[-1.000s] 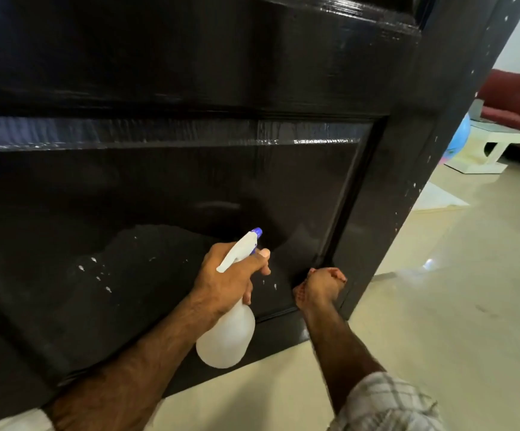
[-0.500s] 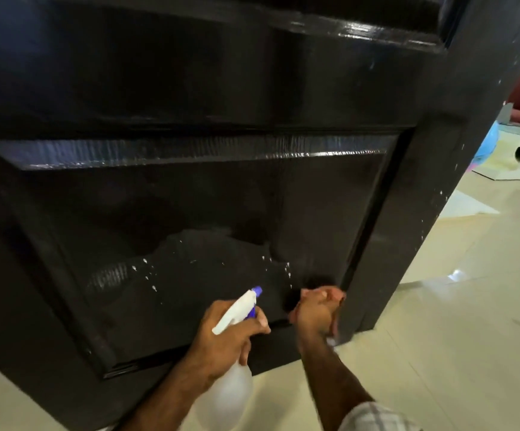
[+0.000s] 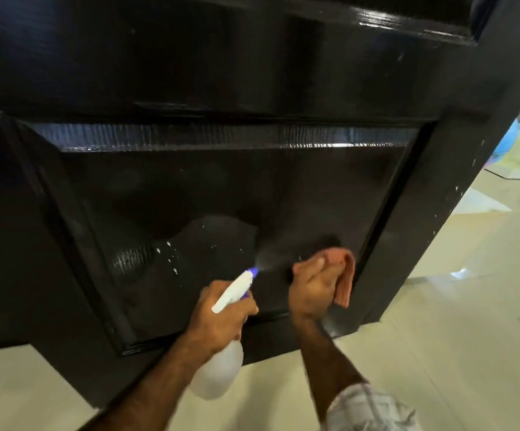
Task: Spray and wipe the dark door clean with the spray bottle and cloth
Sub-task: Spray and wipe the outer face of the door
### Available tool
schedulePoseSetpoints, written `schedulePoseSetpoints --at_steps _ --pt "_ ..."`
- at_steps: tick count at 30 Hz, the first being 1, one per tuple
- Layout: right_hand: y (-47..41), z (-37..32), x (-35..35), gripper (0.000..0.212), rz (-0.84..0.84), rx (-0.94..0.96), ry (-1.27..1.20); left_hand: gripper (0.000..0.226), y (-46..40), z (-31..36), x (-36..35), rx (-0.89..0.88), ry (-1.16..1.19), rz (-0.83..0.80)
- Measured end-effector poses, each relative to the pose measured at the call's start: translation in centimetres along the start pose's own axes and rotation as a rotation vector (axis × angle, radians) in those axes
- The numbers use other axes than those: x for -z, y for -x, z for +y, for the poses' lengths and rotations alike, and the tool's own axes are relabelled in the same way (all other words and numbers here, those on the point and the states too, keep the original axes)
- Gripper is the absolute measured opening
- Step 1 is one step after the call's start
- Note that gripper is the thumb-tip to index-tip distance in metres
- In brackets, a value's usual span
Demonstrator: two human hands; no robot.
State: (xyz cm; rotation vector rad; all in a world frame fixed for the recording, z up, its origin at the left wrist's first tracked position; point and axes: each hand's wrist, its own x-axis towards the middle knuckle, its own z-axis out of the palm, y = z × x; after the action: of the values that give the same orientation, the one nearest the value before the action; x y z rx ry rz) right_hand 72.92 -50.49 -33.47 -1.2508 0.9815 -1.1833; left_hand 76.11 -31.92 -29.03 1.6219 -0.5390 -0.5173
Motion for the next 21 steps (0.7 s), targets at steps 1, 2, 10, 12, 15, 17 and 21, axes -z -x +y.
schedulePoseSetpoints --at_steps 1,2,10,12,15,17,21 --pt "-0.2 2.7 0.8 0.033 0.009 -0.254 0.077 0.024 0.7 -1.4 0.0 0.045 -0.007 0.012" --pt "-0.5 4.5 1.1 0.034 0.048 -0.456 0.029 0.029 1.3 -2.7 0.2 0.088 0.003 0.014" --pt "3.6 -11.1 -4.5 0.018 0.189 0.617 0.079 0.032 1.2 -1.3 4.0 -0.063 0.048 0.019" --pt "2.6 -11.4 -4.9 0.025 0.224 0.86 0.159 0.025 0.1 0.5 4.9 -0.154 0.029 0.008" --pt "2.8 -5.3 -3.8 0.038 0.272 0.722 0.121 0.018 0.2 1.1 5.4 -0.142 0.025 -0.009" --pt "2.7 0.6 -2.5 0.068 0.181 0.289 0.26 0.022 1.1 -0.7 4.5 -0.032 0.0 -0.004" --pt "1.4 4.9 -0.8 0.066 -0.093 -0.382 0.173 0.042 4.2 -6.1 4.0 0.285 -0.051 0.092"
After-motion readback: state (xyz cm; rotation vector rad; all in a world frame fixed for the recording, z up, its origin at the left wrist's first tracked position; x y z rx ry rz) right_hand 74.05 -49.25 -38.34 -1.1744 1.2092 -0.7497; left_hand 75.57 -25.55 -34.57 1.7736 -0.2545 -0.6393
